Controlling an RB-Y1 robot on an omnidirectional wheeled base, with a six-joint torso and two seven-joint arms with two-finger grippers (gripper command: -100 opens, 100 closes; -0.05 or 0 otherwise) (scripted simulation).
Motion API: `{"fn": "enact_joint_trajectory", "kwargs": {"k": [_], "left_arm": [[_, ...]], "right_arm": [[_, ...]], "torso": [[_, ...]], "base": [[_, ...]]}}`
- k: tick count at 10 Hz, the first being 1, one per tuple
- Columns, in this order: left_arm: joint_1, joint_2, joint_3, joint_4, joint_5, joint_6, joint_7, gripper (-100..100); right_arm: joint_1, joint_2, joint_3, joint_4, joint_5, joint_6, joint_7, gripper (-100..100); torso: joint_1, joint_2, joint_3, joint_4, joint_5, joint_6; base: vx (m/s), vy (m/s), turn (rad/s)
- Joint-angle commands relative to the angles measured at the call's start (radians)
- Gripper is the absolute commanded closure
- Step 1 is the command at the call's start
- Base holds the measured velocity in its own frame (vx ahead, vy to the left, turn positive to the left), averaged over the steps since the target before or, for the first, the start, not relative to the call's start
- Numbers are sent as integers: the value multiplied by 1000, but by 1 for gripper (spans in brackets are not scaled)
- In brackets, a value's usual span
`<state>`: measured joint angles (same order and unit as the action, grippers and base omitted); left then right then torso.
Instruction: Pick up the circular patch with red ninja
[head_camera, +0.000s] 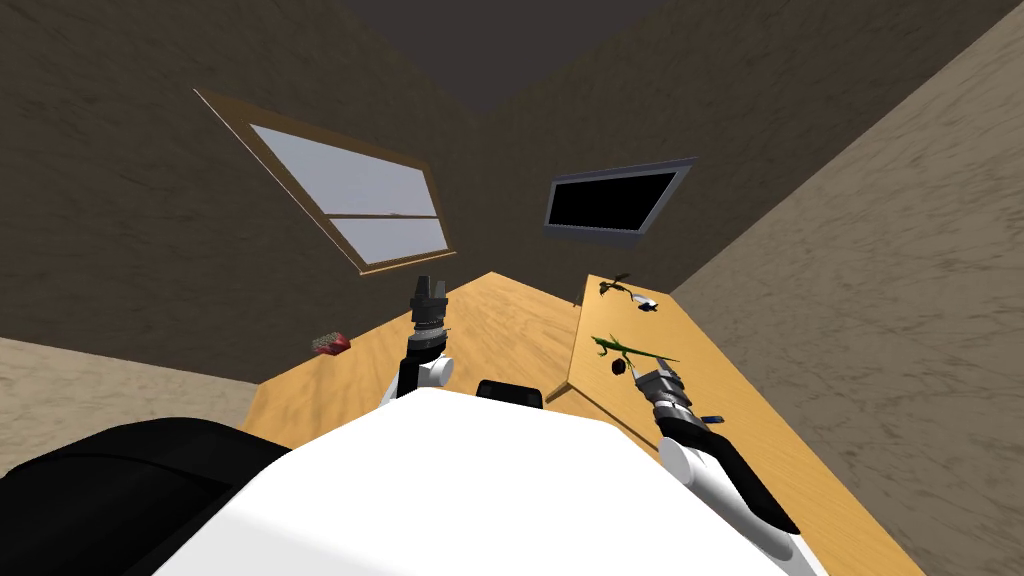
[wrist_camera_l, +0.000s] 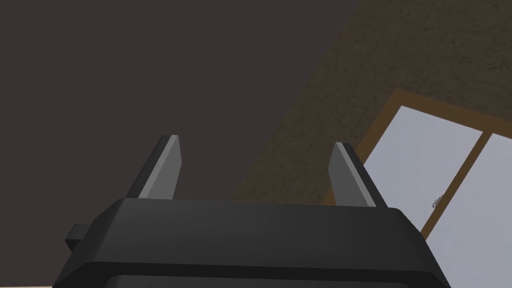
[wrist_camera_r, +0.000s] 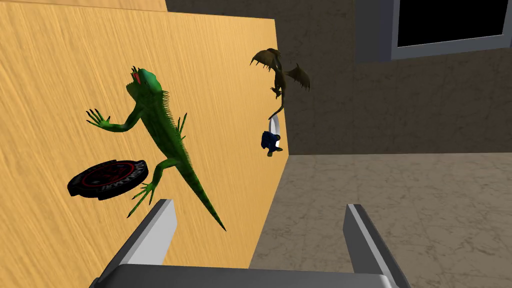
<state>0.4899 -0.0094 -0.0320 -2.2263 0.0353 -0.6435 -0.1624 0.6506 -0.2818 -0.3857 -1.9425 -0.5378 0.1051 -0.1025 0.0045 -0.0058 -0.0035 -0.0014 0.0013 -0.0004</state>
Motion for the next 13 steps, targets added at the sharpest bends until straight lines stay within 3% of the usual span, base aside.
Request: {"fn": "enact_joint_trajectory", "kwargs": {"k": [1, 2, 3, 5, 6, 8, 13], "left_arm": [[0, 0, 0, 0, 0, 0, 0, 0], [0, 0, 0, 0, 0, 0, 0, 0], [0, 0, 0, 0, 0, 0, 0, 0], [0, 0, 0, 0, 0, 0, 0, 0], [0, 0, 0, 0, 0, 0, 0, 0], [0, 0, 0, 0, 0, 0, 0, 0], [0, 0, 0, 0, 0, 0, 0, 0]], "right_arm": [[17, -22, -30, 44, -49, 50, -32, -100], [17, -22, -30, 44, -49, 65, -32, -100], [26, -35, -55, 79, -86, 89, -59, -100], [26, -35, -55, 79, -86, 122, -59, -100], [33, -48, -77, 115, -120, 156, -87, -100], [33, -48, -77, 115, -120, 180, -87, -100], [44, -87, -134, 221, -208, 332, -181, -100]], "torso": [[0, 0, 0, 0, 0, 0], [0, -1, -1, 0, 0, 0], [0, -1, -1, 0, 0, 0], [-1, -2, -1, 0, 0, 0], [-3, 0, 0, 0, -1, 0], [-2, -1, -1, 0, 0, 0], [-3, -2, -1, -1, -1, 0]], "base": [[104, 85, -87], [92, 82, -53], [110, 80, -109], [84, 60, -26], [88, 57, -96], [64, 37, -30], [107, 37, -84]]}}
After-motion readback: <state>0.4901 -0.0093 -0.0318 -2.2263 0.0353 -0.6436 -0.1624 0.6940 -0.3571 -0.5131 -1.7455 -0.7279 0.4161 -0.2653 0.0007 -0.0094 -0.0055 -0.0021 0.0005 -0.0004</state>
